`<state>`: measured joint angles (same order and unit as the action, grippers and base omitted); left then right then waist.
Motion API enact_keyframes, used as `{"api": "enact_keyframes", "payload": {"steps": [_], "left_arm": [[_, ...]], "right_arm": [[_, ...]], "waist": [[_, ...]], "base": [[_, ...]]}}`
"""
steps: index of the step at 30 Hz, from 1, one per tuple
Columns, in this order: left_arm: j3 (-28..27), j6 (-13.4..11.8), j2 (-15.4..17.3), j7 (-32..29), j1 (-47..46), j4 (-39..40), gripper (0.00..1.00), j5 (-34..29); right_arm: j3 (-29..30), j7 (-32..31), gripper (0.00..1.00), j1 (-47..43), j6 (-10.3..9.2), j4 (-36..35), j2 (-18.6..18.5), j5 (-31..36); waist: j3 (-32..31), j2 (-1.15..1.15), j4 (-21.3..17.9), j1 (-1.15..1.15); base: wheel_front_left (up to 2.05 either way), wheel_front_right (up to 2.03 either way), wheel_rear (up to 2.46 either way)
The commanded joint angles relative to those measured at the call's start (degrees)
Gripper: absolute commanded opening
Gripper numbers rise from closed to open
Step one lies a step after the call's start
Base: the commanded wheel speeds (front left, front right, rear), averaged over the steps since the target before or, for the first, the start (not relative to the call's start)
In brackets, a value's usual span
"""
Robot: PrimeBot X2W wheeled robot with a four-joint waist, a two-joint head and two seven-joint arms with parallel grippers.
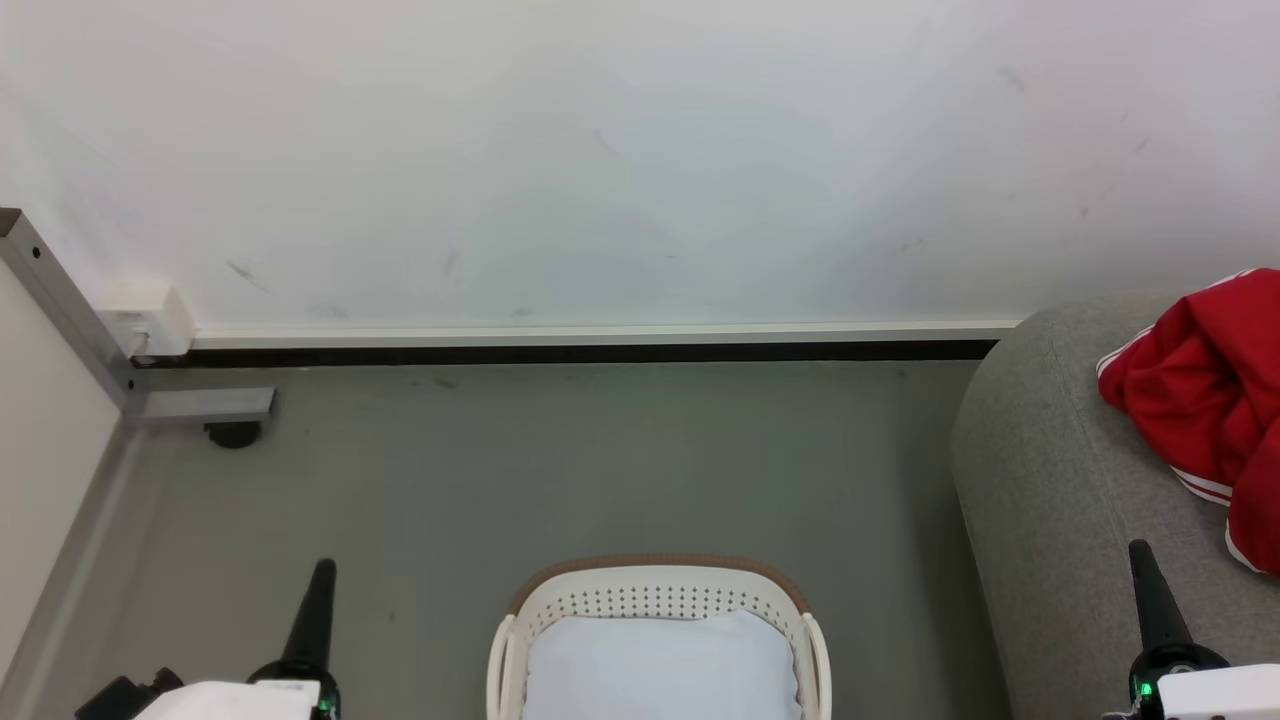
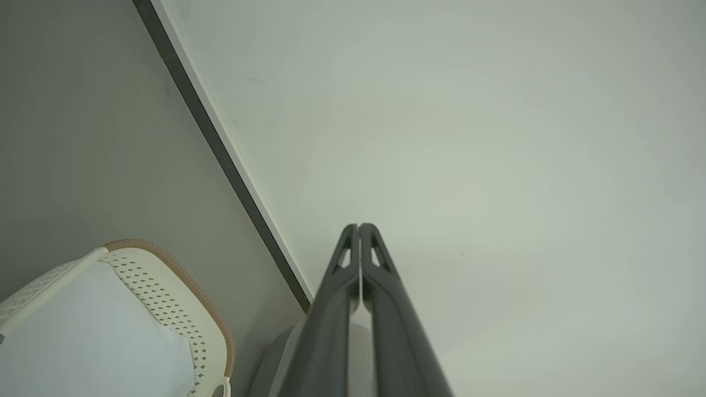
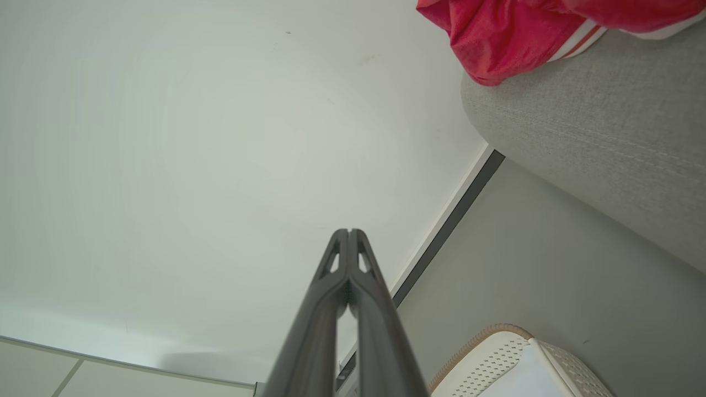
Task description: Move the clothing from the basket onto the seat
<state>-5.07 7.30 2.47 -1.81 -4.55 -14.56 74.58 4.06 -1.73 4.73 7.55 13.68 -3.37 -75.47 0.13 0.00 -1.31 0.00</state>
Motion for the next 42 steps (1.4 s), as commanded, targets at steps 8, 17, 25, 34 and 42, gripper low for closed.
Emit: {"api": "enact_keyframes", "payload": {"steps": [8, 17, 25, 34, 42], "left_arm": [[-0.6, 0.2, 0.5, -1.2, -1.2, 0.5, 0.0, 4.7], [-0.9, 0.3, 0.6, -2.3, -1.3, 0.5, 0.0, 8.5], [-1.1, 0.3, 0.6, -3.2, -1.6, 0.6, 0.0, 11.9], [-1.4, 0.3, 0.6, -4.1, -1.8, 0.6, 0.0, 15.3], [-1.6, 0.3, 0.6, -4.9, -1.9, 0.6, 0.0, 18.2]], "right_arm": [[0.8, -1.2, 0.0, 1.3, -0.08, 0.0, 0.0, -4.2], [1.3, -2.2, 0.0, 1.5, -0.09, 0.1, 0.1, -8.0], [1.7, -3.2, 0.0, 1.5, -0.1, 0.2, 0.2, -11.1], [2.2, -4.1, 0.0, 1.7, -0.11, 0.3, 0.3, -14.4], [2.6, -4.8, 0.0, 1.8, -0.12, 0.4, 0.4, -17.2]], "waist": [[0.0, 0.0, 0.2, 0.0], [0.0, 0.0, 0.5, 0.0], [0.0, 0.0, 0.8, 0.0], [0.0, 0.0, 1.0, 0.0], [0.0, 0.0, 1.3, 0.0]], "base": [[0.0, 0.0, 0.0], [0.0, 0.0, 0.0], [0.0, 0.0, 0.0], [0.0, 0.0, 0.0], [0.0, 0.0, 0.0]]}}
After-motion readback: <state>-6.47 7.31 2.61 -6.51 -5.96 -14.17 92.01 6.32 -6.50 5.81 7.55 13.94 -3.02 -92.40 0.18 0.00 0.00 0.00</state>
